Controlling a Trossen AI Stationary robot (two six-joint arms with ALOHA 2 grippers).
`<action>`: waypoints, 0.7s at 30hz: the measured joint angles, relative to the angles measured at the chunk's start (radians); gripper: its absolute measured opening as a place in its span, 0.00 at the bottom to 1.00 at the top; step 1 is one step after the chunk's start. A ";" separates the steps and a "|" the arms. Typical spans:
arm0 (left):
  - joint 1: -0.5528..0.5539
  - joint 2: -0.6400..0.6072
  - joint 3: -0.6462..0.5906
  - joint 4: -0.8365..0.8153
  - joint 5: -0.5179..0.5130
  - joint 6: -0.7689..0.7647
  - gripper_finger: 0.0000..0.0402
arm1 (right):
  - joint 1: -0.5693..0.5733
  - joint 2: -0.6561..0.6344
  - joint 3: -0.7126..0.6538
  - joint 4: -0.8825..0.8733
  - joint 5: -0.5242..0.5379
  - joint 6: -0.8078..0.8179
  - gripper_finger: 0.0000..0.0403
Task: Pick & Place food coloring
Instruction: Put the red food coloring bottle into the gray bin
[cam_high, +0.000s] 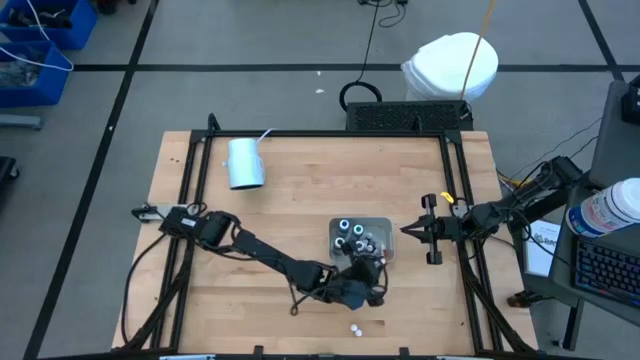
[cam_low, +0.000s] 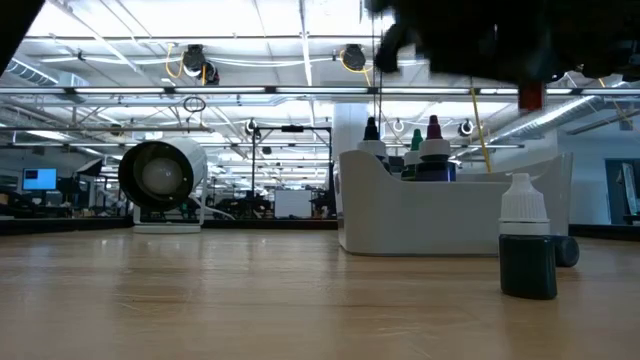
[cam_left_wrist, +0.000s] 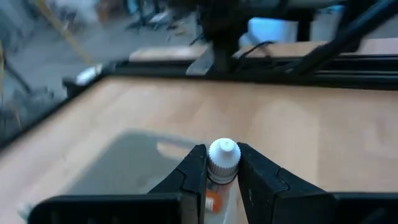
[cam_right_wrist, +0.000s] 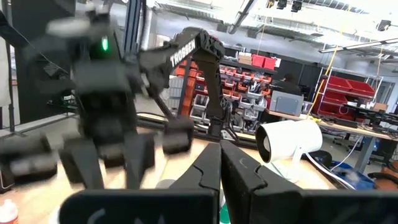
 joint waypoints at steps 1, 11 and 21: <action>-0.006 -0.021 0.000 -0.003 0.001 0.051 0.17 | 0.000 0.000 0.000 -0.001 0.000 0.000 0.00; 0.072 -0.281 0.002 -0.304 0.480 0.414 0.17 | 0.000 0.000 0.000 -0.003 -0.003 0.021 0.00; 0.290 -0.239 0.001 -0.346 1.034 0.466 0.17 | 0.000 0.000 0.000 0.067 0.000 0.021 0.00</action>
